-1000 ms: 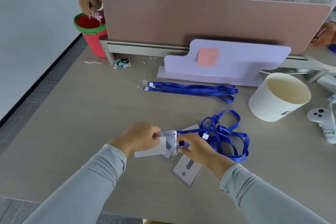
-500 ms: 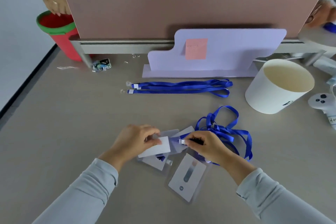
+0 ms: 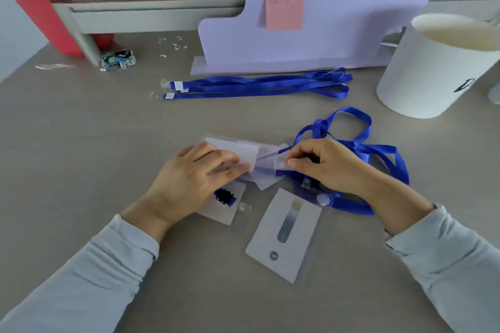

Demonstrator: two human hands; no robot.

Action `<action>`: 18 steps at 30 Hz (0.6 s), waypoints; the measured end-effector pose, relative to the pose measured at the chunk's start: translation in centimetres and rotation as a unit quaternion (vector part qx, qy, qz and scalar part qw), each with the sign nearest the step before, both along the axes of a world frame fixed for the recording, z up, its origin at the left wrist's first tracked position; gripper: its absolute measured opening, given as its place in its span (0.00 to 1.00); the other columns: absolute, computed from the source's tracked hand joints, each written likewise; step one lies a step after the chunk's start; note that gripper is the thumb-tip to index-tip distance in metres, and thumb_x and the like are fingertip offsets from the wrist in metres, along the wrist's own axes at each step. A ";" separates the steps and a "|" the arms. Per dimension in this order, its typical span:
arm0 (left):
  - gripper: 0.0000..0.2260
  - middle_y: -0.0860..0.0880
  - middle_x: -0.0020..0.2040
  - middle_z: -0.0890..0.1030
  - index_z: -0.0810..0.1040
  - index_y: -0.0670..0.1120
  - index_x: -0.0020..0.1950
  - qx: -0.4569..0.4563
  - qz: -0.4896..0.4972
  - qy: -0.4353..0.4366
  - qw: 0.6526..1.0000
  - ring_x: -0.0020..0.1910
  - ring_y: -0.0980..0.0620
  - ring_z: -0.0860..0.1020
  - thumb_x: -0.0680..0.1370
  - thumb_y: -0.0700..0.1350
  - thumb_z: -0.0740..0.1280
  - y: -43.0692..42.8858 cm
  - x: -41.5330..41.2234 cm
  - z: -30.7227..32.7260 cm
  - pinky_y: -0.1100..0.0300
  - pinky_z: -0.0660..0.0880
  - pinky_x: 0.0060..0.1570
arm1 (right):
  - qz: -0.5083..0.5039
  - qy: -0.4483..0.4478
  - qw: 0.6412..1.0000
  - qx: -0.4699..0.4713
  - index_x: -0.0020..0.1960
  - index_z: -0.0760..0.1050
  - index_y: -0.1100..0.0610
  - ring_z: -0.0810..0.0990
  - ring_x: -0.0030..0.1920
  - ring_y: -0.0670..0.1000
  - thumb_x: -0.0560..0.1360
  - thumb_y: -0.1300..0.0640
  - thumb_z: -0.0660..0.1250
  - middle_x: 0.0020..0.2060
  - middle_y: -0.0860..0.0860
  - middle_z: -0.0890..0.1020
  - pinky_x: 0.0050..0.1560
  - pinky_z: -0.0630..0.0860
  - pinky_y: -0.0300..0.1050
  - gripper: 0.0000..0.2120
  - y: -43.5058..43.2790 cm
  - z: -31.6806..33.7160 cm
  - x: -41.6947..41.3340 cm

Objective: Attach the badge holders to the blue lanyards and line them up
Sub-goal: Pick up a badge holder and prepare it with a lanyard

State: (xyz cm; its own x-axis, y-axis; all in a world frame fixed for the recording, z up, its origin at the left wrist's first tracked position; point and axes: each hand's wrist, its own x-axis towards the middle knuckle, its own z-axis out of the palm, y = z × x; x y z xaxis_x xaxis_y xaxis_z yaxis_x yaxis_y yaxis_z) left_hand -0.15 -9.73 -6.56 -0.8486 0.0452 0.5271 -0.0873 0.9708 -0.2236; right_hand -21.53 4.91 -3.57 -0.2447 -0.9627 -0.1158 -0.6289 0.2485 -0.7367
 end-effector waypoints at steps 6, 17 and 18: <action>0.15 0.47 0.48 0.82 0.81 0.47 0.55 -0.051 0.002 -0.021 0.998 0.47 0.49 0.70 0.71 0.39 0.63 0.6 0.1 0.8 0.55 0.77 0.38 | -0.006 0.043 0.999 -0.030 0.45 0.77 0.52 0.76 0.38 0.43 0.76 0.55 0.64 0.40 0.47 0.81 0.41 0.72 0.32 0.04 0.8 0.4 1.2; 0.15 0.49 0.50 0.81 0.81 0.45 0.51 0.093 0.046 0.009 0.995 0.47 0.51 0.76 0.73 0.52 0.61 3.3 -2.0 0.8 0.59 0.75 0.43 | 0.047 0.087 0.995 -0.028 0.45 0.77 0.51 0.76 0.37 0.41 0.76 0.53 0.64 0.37 0.42 0.79 0.39 0.71 0.33 0.04 -1.2 -0.1 1.0; 0.15 0.49 0.52 0.80 0.81 0.45 0.51 0.115 0.063 0.017 0.991 0.50 0.52 0.74 0.73 0.52 0.61 3.2 -2.7 0.7 0.59 0.74 0.45 | 0.057 0.085 0.994 -0.028 0.44 0.77 0.50 0.75 0.37 0.41 0.76 0.53 0.64 0.36 0.41 0.78 0.39 0.71 0.33 0.03 -1.4 0.0 0.8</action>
